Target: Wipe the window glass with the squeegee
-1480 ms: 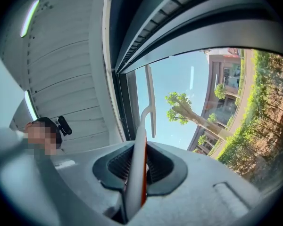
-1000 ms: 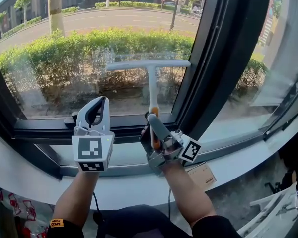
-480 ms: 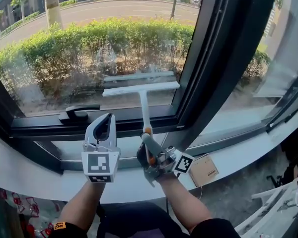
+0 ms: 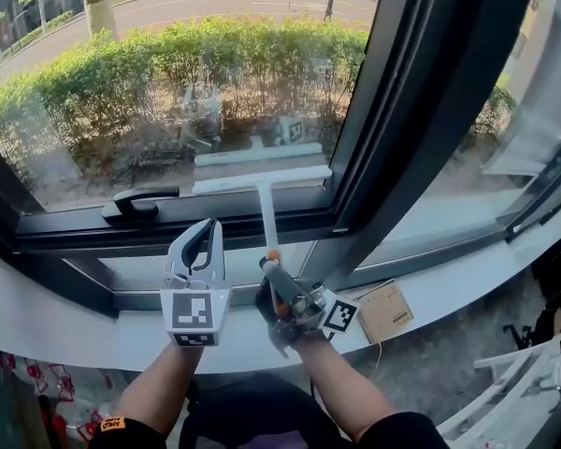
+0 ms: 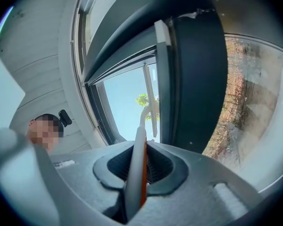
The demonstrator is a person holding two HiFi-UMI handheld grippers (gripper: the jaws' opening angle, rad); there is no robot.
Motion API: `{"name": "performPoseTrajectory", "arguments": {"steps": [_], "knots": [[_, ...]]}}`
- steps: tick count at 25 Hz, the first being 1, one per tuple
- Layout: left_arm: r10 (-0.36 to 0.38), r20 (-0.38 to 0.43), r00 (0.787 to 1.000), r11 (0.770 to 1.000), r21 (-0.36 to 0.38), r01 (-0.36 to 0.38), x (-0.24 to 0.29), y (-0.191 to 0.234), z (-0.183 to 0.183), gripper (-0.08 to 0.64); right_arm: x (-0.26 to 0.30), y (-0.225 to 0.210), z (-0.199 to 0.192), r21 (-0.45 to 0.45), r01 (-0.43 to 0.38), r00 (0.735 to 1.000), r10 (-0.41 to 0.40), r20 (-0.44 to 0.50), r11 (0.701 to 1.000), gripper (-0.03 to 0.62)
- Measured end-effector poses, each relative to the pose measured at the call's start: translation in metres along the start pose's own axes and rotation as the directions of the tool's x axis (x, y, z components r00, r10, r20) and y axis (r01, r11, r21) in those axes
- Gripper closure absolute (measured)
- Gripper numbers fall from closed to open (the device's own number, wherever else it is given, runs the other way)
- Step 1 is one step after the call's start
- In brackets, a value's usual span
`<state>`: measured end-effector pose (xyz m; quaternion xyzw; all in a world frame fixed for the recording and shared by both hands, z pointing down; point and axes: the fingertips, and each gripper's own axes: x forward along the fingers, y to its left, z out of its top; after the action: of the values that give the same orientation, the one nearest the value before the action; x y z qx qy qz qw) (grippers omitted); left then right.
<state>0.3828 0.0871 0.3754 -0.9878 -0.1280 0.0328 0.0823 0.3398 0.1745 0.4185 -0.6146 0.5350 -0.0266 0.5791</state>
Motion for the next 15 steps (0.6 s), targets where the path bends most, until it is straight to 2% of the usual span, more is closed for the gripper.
{"name": "performPoseTrajectory", "arguments": {"steps": [6,9,12,15], "knots": [[-0.003,-0.050,0.999,1.000,-0.013,0.002,-0.001,-0.009,-0.024,0.543,-0.012,-0.009,-0.005,0.007,0.019,1.000,-0.019,-0.005,1.000,0.546],[-0.006,-0.060,0.998,1.000,-0.030,0.004,-0.006,-0.013,-0.024,0.543,-0.014,-0.005,-0.006,-0.014,0.035,0.999,-0.036,-0.013,0.999,0.548],[-0.005,-0.042,0.999,0.998,-0.070,0.002,-0.021,-0.015,-0.017,0.543,-0.023,0.010,-0.012,-0.123,0.065,0.995,-0.073,-0.064,0.990,0.549],[0.024,-0.030,0.999,0.995,-0.093,-0.027,-0.041,-0.008,-0.014,0.543,-0.028,0.033,-0.018,-0.241,0.029,0.986,-0.066,-0.150,0.970,0.549]]}}
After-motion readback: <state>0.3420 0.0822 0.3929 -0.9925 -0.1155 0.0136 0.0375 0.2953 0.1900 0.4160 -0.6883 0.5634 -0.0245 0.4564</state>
